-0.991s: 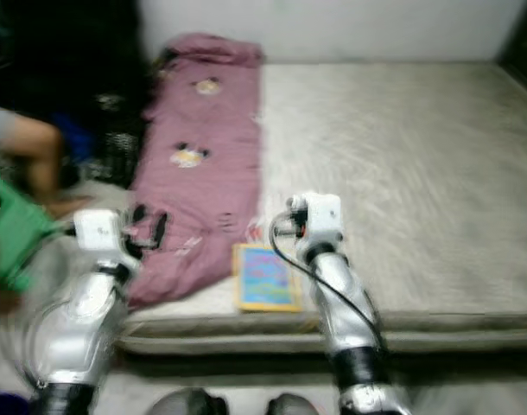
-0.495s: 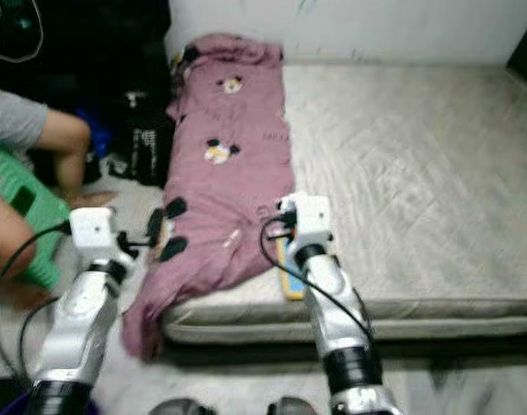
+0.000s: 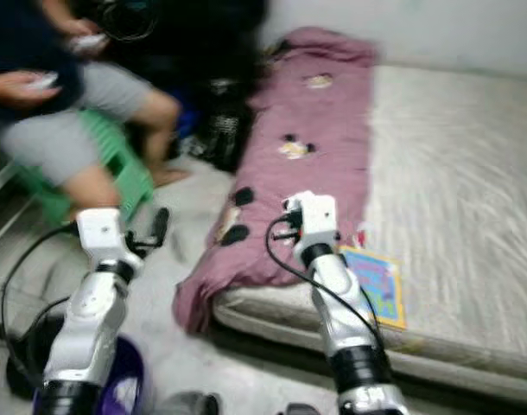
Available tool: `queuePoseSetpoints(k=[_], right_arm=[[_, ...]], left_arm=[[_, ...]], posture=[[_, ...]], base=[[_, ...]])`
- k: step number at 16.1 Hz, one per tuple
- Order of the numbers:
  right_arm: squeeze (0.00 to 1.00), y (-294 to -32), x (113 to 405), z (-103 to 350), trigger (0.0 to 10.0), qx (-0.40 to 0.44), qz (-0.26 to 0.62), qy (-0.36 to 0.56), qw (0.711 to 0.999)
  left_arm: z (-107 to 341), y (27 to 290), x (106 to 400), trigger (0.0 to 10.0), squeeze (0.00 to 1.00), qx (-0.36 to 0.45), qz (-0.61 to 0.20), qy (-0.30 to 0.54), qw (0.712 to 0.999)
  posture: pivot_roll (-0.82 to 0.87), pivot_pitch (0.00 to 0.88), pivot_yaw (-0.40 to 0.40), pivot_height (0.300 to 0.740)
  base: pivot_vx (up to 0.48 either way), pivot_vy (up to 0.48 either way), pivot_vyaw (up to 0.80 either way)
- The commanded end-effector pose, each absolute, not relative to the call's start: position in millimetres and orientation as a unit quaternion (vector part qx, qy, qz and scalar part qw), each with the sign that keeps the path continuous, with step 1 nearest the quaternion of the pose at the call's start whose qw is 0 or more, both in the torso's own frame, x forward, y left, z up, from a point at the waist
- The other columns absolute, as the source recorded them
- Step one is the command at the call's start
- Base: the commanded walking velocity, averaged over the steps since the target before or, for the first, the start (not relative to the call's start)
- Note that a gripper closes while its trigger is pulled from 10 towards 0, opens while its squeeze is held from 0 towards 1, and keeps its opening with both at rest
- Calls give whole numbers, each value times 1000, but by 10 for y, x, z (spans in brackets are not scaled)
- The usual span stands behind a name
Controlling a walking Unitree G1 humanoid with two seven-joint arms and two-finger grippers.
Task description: Clean up the room
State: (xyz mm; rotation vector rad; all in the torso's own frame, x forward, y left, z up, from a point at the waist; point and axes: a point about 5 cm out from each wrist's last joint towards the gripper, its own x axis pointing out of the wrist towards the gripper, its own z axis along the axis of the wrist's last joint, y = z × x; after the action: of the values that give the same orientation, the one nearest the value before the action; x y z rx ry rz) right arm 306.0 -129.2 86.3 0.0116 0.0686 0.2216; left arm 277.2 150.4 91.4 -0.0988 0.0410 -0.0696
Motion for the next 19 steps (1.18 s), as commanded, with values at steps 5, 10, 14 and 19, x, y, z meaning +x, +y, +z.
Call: queuePoseSetpoints(k=[5, 10, 14, 19], right_arm=[[0, -1226, 3073, 862, 10000, 8, 122, 32, 992], [0, -1206, 3081, 866, 10000, 4, 130, 25, 991], [0, -1136, 3121, 854, 10000, -3, 153, 26, 988], [0, -1002, 3183, 863, 10000, 0, 178, 30, 984]], left_arm=[[841, 1620, 2782, 10000, 0, -49, -1, 39, 998], [826, 1659, 2800, 10000, 0, -66, 16, 42, 997], [812, 1678, 2723, 10000, 0, -67, 36, 40, 996], [783, 1725, 2672, 10000, 0, -64, 53, 42, 996]], posture=[[-70, 0, 23, 740], [-67, 0, 24, 740], [-17, 0, -21, 740], [18, 0, -52, 740]], base=[[0, 0, 800], [0, 0, 800], [0, 0, 800], [0, 0, 480]])
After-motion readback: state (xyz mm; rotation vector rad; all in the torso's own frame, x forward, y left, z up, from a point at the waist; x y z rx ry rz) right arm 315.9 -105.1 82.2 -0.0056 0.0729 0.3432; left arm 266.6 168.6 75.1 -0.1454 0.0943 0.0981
